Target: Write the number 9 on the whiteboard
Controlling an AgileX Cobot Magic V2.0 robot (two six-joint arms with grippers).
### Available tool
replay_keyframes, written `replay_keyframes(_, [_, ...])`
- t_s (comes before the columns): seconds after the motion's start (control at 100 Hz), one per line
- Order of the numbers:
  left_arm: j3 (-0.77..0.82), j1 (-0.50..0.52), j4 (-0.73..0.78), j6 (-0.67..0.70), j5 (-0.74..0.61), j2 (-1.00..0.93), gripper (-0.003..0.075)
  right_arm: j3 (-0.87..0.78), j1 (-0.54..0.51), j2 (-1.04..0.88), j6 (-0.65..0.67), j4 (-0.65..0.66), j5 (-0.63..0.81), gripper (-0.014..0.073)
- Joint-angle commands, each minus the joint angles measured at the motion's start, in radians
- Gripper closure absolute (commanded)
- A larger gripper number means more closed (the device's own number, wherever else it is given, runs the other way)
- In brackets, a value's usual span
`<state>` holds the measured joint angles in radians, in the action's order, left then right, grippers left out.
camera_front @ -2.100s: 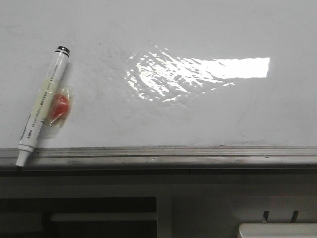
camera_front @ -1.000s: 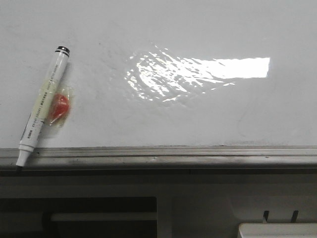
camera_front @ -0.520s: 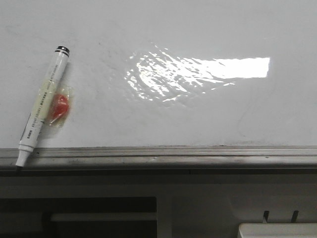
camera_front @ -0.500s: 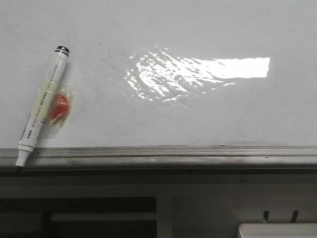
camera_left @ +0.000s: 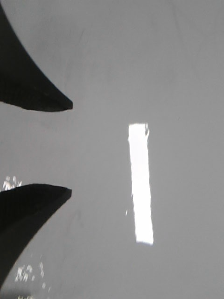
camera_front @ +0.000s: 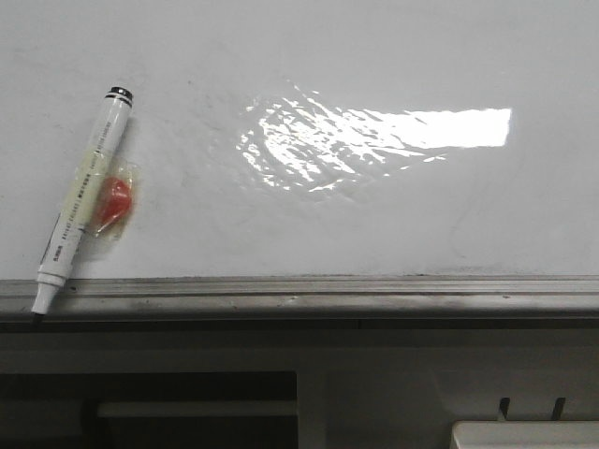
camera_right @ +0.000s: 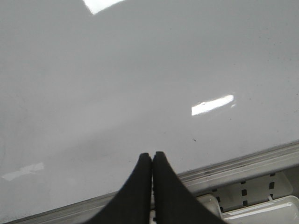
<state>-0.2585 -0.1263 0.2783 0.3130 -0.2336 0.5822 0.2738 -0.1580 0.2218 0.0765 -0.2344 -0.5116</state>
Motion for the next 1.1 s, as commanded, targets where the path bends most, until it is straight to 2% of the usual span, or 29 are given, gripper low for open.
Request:
replay_keyframes(0.0, [-0.026,-0.102,0.005,0.053,-0.086,0.043,0.0352,0.026,0.0,0.018,-0.007,-0.005,0.083,0.0663])
replay_keyframes(0.15, [-0.026,-0.319,-0.001,0.053,-0.064,0.097,0.0341,0.026,0.0,0.018,-0.007,-0.005,0.083,0.0663])
replay_keyframes(0.25, [-0.026,-0.445,-0.066,0.053,-0.009,0.135,0.0346,0.026,0.0,0.018,-0.007,-0.005,0.083,0.0663])
replay_keyframes(0.43, [-0.026,-0.58,-0.126,0.053,0.054,0.206,0.0353,0.026,0.0,0.018,-0.007,-0.005,0.083,0.0663])
replay_keyframes(0.57, [-0.026,-0.623,-0.18,0.053,0.053,0.273,0.0353,0.026,0.0,0.018,-0.007,-0.005,0.083,0.0663])
replay_keyframes(0.74, [-0.026,-0.621,-0.183,0.053,0.045,0.353,0.0353,0.026,0.0,0.018,-0.007,-0.005,0.083,0.0663])
replay_keyframes(1.09, [-0.026,-0.621,-0.193,0.049,-0.055,0.488,0.0353,0.026,0.0,0.018,-0.007,-0.005,0.086,0.0663])
